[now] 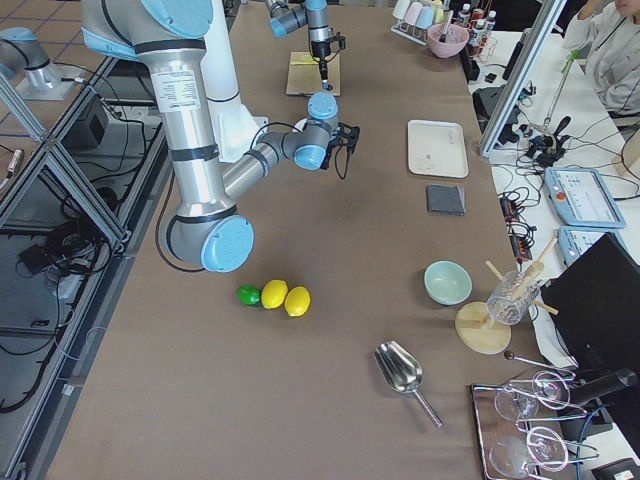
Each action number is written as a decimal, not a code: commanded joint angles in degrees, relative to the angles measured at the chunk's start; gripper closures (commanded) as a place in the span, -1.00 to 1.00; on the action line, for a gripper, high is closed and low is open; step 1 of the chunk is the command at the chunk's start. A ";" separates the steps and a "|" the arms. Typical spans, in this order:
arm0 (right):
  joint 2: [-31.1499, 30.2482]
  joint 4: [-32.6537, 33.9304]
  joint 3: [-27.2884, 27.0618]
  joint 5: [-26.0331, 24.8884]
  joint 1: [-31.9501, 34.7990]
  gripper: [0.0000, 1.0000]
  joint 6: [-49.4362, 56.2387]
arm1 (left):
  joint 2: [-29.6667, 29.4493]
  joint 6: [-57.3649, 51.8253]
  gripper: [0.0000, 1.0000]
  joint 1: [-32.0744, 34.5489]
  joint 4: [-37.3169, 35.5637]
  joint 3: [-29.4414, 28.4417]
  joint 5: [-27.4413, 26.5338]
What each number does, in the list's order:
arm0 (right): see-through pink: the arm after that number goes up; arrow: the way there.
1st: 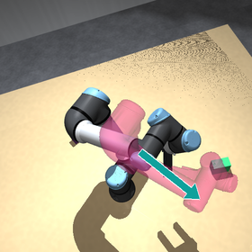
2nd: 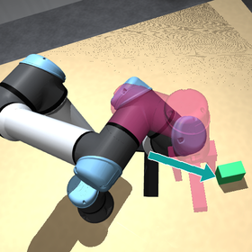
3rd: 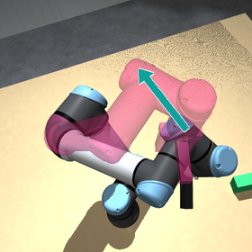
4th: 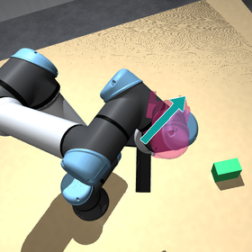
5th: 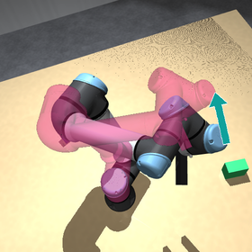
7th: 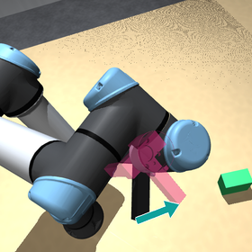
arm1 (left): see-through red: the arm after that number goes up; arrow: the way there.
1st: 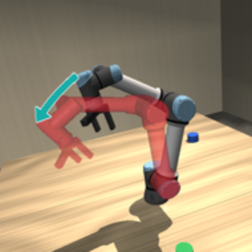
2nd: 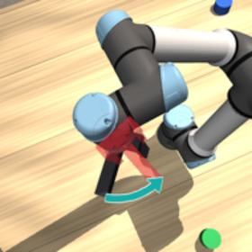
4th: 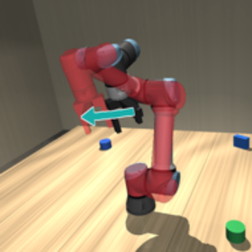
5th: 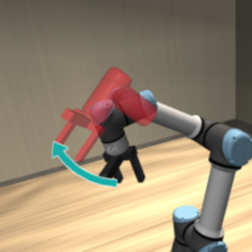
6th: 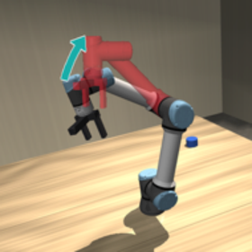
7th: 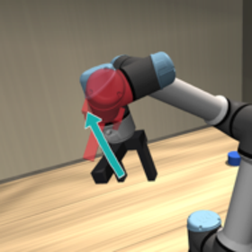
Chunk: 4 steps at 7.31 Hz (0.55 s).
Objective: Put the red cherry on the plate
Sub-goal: 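Carry the cherries over the plate with the left gripper while the right withdraws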
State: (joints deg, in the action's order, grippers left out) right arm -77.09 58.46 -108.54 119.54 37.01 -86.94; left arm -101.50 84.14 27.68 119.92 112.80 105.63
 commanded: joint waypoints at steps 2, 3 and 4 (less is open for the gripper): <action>-6.39 -0.10 -1.06 5.70 7.10 -1.00 8.88 | -18.61 7.00 1.00 -7.95 -11.28 -6.78 -9.24; -7.37 -0.10 -1.06 5.70 7.63 -1.00 10.81 | -20.21 8.14 1.00 -9.74 -11.28 -8.71 -11.48; -7.90 -0.10 -1.06 5.70 8.42 -1.00 11.79 | -19.97 8.15 0.73 -9.84 -11.28 -8.99 -11.41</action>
State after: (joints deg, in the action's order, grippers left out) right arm -83.94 58.36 -109.52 125.12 44.47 -76.86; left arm -120.49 91.71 19.05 108.90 104.96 95.65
